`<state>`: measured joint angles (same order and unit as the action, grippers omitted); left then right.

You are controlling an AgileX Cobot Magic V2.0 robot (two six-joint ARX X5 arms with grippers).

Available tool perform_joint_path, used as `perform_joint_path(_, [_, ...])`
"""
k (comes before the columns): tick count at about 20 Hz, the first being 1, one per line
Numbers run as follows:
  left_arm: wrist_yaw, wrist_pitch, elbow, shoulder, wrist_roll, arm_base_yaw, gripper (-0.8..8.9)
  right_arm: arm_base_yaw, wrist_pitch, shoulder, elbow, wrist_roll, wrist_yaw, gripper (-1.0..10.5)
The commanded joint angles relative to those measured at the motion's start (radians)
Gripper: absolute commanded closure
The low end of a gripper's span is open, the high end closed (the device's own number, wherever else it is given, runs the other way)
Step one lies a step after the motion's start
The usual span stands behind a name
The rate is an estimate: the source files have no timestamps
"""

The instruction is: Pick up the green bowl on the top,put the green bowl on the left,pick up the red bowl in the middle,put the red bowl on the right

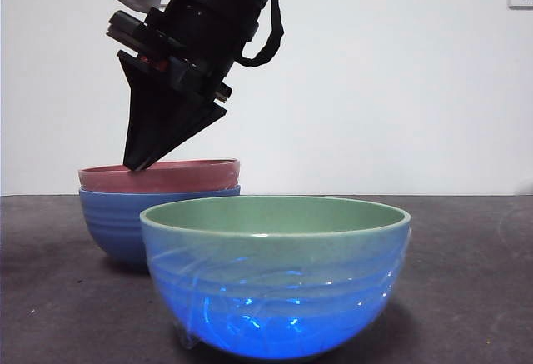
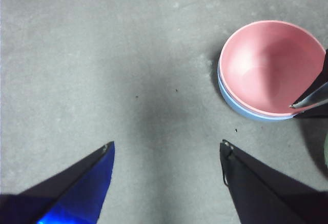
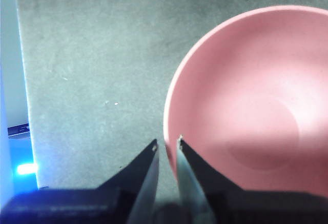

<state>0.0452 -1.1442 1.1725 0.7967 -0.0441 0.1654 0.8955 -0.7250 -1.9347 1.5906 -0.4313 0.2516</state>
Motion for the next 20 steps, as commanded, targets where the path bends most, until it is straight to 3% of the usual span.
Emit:
perform_joint_path(1, [-0.001, -0.013, -0.006, -0.003, -0.011, -0.003, 4.68, 0.002, 0.000, -0.026, 0.003, -0.009, 0.004, 8.8])
perform_joint_path(8, [-0.001, -0.033, -0.006, -0.004, -0.011, -0.003, 4.68, 0.002, -0.006, -0.049, 0.003, -0.009, 0.003, 8.9])
perform_joint_path(10, [-0.001, -0.032, -0.006, -0.004, -0.011, -0.003, 4.68, 0.002, -0.006, -0.051, 0.003, -0.015, 0.003, 9.7])
perform_joint_path(20, [-0.001, 0.004, -0.006, -0.004, -0.012, -0.003, 4.68, 0.017, 0.015, 0.026, 0.004, -0.016, -0.048, 9.6])
